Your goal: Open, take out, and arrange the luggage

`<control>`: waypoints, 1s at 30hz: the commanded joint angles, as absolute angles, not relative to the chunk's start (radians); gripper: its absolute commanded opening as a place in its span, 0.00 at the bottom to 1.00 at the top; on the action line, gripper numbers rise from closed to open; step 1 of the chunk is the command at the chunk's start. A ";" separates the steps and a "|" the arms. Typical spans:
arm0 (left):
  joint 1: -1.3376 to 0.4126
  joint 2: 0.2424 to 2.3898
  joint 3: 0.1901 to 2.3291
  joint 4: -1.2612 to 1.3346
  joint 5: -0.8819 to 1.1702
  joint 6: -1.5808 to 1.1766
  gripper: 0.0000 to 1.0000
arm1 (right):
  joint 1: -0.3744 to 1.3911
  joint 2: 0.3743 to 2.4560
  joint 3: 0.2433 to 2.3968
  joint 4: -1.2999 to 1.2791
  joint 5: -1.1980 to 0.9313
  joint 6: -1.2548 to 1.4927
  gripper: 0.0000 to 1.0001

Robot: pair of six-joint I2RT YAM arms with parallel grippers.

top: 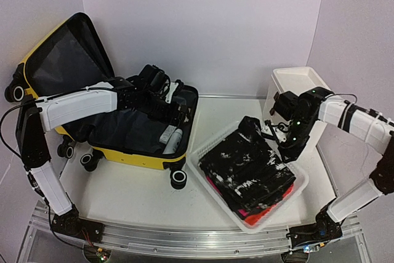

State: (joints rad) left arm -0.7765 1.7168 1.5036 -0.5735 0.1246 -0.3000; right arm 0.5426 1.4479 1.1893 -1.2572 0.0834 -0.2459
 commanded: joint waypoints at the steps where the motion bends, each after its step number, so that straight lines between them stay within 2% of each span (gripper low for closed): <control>1: -0.770 1.736 1.566 -0.534 0.195 -0.277 0.90 | 0.481 1.299 1.159 -1.401 0.159 -0.751 0.00; 4: -0.770 1.774 1.583 -0.525 0.297 -0.290 0.90 | 0.364 1.270 1.123 -1.294 0.118 -0.944 0.00; 10: -0.773 1.848 1.577 -0.427 0.544 -0.361 0.90 | 0.187 1.472 1.331 -1.261 0.018 -1.253 0.00; 12: -0.786 1.878 1.566 -0.361 0.599 -0.368 0.96 | 0.132 1.509 1.388 -1.257 -0.092 -1.347 0.00; 13: -0.795 1.900 1.579 -0.347 0.625 -0.373 0.99 | 0.129 1.517 1.401 -1.250 -0.126 -1.388 0.00; 15: -0.819 1.949 1.611 -0.328 0.693 -0.385 0.99 | 0.128 1.516 1.410 -1.221 -0.149 -1.447 0.00; 18: -0.866 2.013 1.643 -0.277 0.711 -0.411 0.99 | 0.119 1.497 1.339 -1.094 -0.160 -1.518 0.00; 21: -0.877 2.084 1.693 -0.264 0.717 -0.489 1.00 | 0.108 1.532 1.332 -1.082 -0.140 -1.537 0.00; 25: -0.940 2.140 1.726 -0.210 0.741 -0.515 0.95 | 0.081 1.512 1.297 -1.040 -0.208 -1.544 0.00; 27: -0.970 2.199 1.780 -0.205 0.800 -0.537 0.85 | 0.078 1.483 1.291 -1.031 -0.281 -1.484 0.18; 28: -0.981 2.224 1.813 -0.206 0.815 -0.541 0.83 | 0.078 1.460 1.269 -1.013 -0.299 -1.454 0.33; 29: -0.989 2.246 1.830 -0.205 0.823 -0.545 0.82 | 0.079 1.431 1.247 -0.995 -0.319 -1.418 0.74; 30: -0.995 2.261 1.845 -0.205 0.834 -0.548 0.82 | 0.078 1.400 1.216 -0.979 -0.338 -1.376 0.95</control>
State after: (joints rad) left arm -0.9604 2.2127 1.7470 -0.2733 0.7406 -0.5098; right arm 0.0795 1.5356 1.2663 -1.0725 -0.1986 -1.4673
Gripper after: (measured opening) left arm 0.831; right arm 0.373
